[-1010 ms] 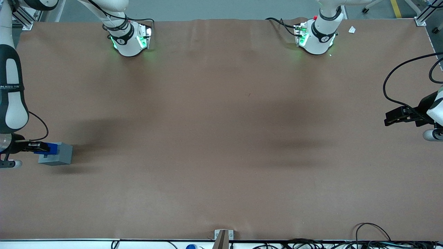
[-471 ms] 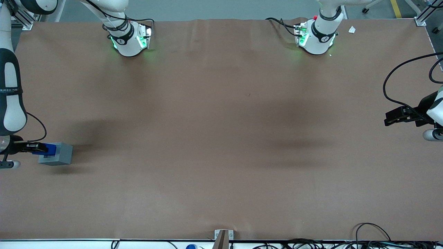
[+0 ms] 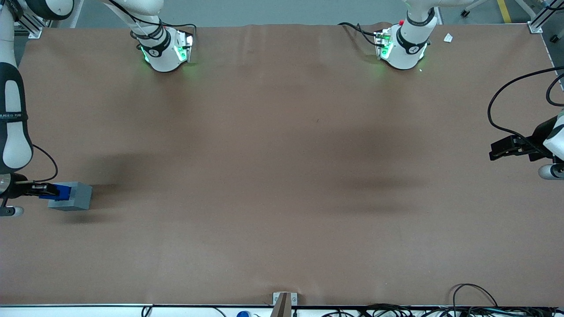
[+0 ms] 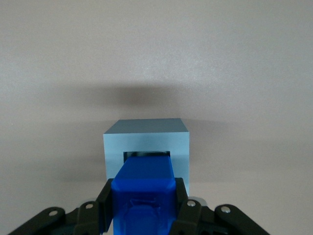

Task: Insert blue part into gray base with right arm
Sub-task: 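Lower the blue block into the gray base's opening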

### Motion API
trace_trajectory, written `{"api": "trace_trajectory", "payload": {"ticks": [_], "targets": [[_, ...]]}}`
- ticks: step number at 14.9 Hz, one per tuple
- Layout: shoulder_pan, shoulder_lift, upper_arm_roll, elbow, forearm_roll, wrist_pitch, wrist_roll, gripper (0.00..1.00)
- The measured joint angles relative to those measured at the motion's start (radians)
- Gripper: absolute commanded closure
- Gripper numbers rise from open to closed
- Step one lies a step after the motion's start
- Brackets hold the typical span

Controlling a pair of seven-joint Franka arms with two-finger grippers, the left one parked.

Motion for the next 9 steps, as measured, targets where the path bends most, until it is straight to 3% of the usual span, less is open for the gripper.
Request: {"api": "trace_trajectory", "payload": {"ticks": [6, 9], "targets": [[0.0, 0.015, 0.003, 0.011, 0.0, 0.002, 0.0, 0.99], [0.0, 0.015, 0.003, 0.011, 0.0, 0.003, 0.0, 0.94]]}}
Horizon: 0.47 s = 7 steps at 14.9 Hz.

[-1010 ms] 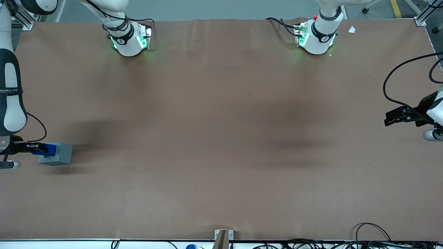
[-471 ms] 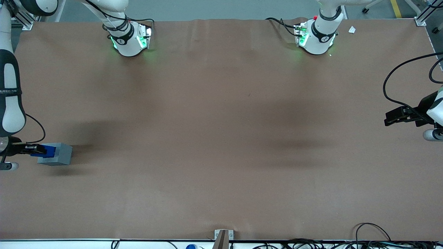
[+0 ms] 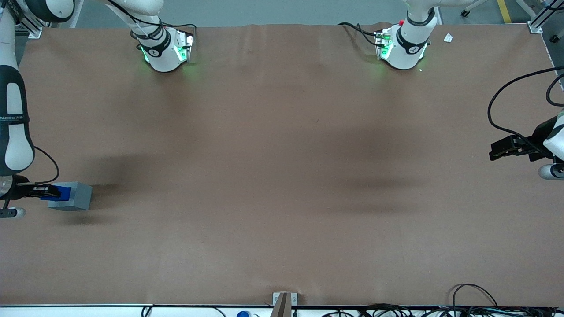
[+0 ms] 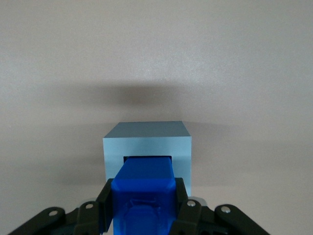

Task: Insert blue part into gray base with right arm
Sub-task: 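Lower the blue block into the gray base's opening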

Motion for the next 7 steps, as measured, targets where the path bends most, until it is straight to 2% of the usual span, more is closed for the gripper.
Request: {"api": "trace_trajectory", "payload": {"ticks": [4, 6, 7], "targets": [[0.0, 0.005, 0.0, 0.0, 0.001, 0.021, 0.0, 0.95], [0.0, 0.01, 0.0, 0.0, 0.002, 0.041, 0.001, 0.87], [0.0, 0.013, 0.0, 0.0, 0.002, 0.045, 0.001, 0.87]]}}
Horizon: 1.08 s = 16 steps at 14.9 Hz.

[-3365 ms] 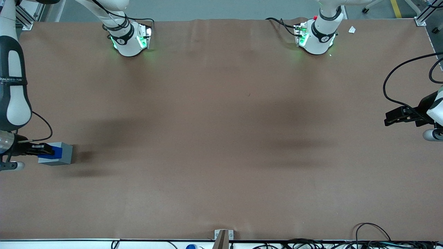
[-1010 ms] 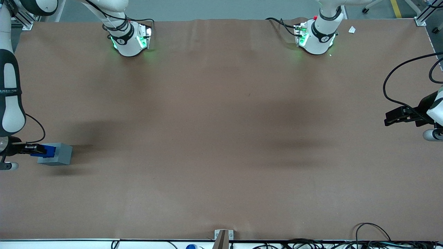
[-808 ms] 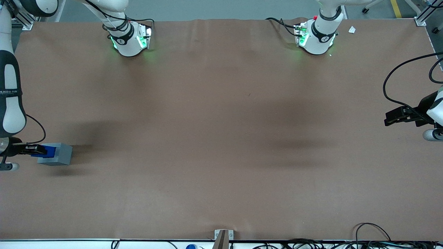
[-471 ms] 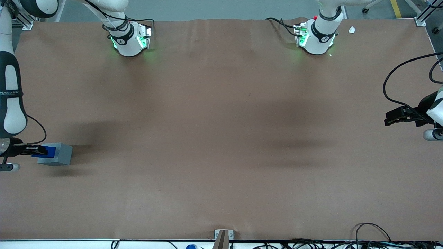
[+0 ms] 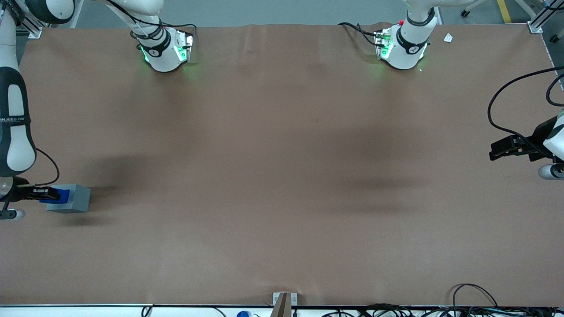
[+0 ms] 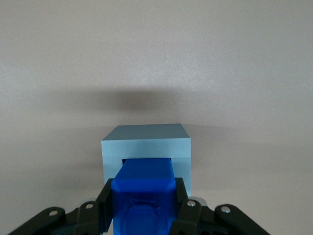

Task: Insert blue part into gray base with right arm
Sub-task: 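Lower the blue block into the gray base's opening, then open the right gripper to release the blue block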

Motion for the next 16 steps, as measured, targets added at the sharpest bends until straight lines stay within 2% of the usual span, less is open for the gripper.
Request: {"api": "trace_trajectory", "payload": {"ticks": [4, 5, 6, 7, 10, 11, 16], "targets": [[0.0, 0.005, 0.0, 0.002, 0.0, 0.003, 0.0, 0.89], [0.0, 0.005, 0.0, 0.002, 0.0, 0.003, 0.0, 0.81], [0.0, 0.005, 0.0, 0.002, 0.0, 0.003, 0.0, 0.63], [0.0, 0.005, 0.0, 0.002, 0.0, 0.003, 0.0, 0.52], [0.0, 0.006, 0.0, 0.002, 0.0, 0.011, 0.0, 0.07], [-0.001, 0.007, 0.0, 0.002, 0.0, 0.018, 0.0, 0.0], [-0.001, 0.009, 0.0, 0.005, 0.0, 0.023, 0.0, 0.0]]}}
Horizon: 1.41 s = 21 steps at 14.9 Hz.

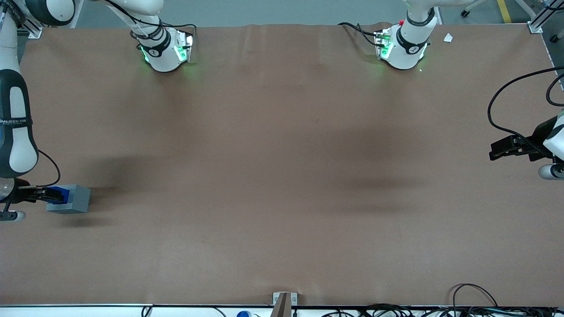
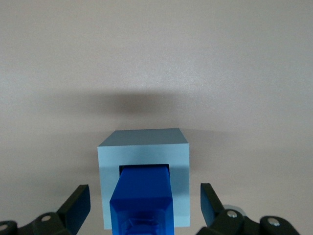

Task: Insert blue part into gray base with right arm

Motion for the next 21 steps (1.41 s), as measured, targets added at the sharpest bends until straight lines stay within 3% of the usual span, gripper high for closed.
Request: {"api": "trace_trajectory", "payload": {"ticks": [7, 14, 21], "targets": [[0.029, -0.089, 0.021, 0.05, 0.001, -0.116, 0.017, 0.0], [0.144, -0.372, 0.027, 0.055, 0.002, -0.448, 0.166, 0.0], [0.299, -0.586, 0.032, 0.031, 0.002, -0.661, 0.342, 0.0]]}}
